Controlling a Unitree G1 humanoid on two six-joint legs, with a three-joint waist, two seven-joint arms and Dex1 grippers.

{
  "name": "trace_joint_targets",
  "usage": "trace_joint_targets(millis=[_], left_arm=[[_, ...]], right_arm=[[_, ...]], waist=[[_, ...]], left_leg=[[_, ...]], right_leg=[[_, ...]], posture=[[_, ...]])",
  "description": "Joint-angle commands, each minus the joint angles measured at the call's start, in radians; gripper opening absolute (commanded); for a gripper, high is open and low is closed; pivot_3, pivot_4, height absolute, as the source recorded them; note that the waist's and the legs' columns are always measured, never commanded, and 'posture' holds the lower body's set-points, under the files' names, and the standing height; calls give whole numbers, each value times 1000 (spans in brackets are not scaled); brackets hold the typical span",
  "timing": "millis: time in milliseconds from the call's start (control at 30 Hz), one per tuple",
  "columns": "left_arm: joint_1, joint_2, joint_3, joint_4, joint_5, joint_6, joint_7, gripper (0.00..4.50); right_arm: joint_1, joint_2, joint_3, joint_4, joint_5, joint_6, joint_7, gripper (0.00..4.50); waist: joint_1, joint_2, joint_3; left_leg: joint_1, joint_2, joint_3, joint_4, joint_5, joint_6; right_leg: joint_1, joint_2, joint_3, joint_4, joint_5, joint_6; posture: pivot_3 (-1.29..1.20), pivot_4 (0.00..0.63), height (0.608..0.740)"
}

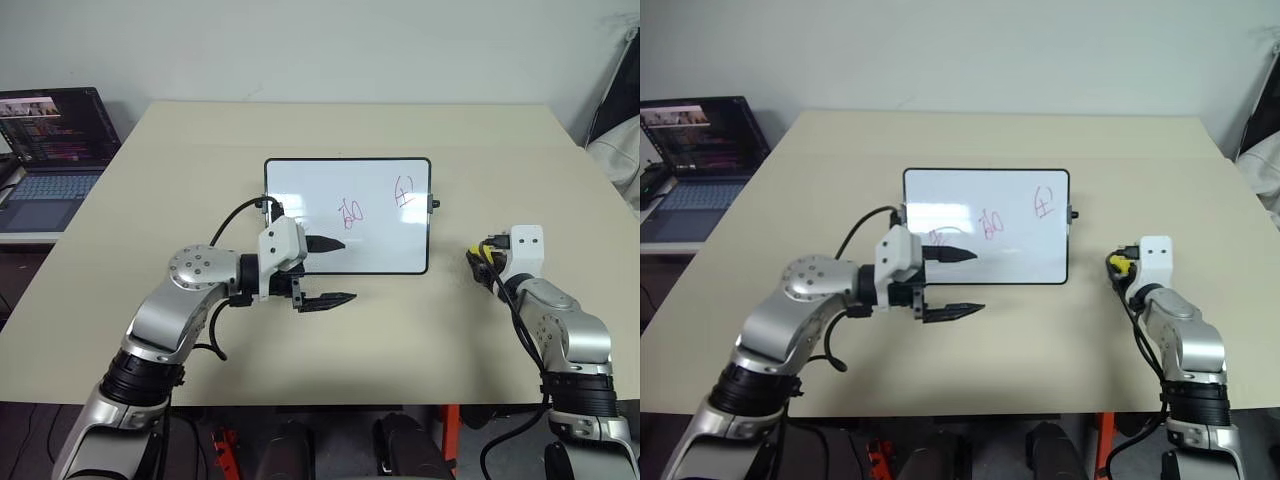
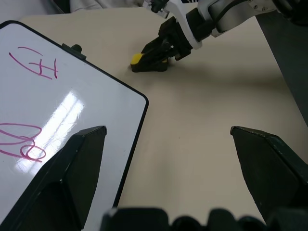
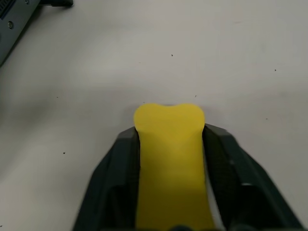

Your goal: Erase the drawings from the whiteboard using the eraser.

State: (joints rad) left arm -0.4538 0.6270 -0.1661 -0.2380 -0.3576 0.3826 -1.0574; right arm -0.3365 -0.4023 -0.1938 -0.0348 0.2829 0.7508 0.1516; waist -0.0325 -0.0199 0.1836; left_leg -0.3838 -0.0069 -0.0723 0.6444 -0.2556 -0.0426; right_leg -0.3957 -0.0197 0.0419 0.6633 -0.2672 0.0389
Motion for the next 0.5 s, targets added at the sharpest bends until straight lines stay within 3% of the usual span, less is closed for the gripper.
trace_joint_targets(millis=[33,333,500], left_arm=[[8,9,36,-29,-9,-8,13,4500],[-27,-15,95,-37,19,109,198,4500],[-94,-52,79,-30,57,172,303,4500]], right_arm=[[-13,8,-26,-27,4,-4,-4,1218],[22,-1,45,-311,52,58,72,1217],[-142,38,162,-353,-10,38,47,1217]], waist=[[0,0,0],[0,0,0],[-3,0,0]], left_leg=[[0,0,0,0,0,0],[0,0,-3,0,0,0],[0,0,-3,1,0,0]], right_leg=[[0,0,0,0,0,0],[-1,0,0,0,0,0],[-1,0,0,1,0,1]], posture=[[0,150,740],[0,150,740],[0,150,740]])
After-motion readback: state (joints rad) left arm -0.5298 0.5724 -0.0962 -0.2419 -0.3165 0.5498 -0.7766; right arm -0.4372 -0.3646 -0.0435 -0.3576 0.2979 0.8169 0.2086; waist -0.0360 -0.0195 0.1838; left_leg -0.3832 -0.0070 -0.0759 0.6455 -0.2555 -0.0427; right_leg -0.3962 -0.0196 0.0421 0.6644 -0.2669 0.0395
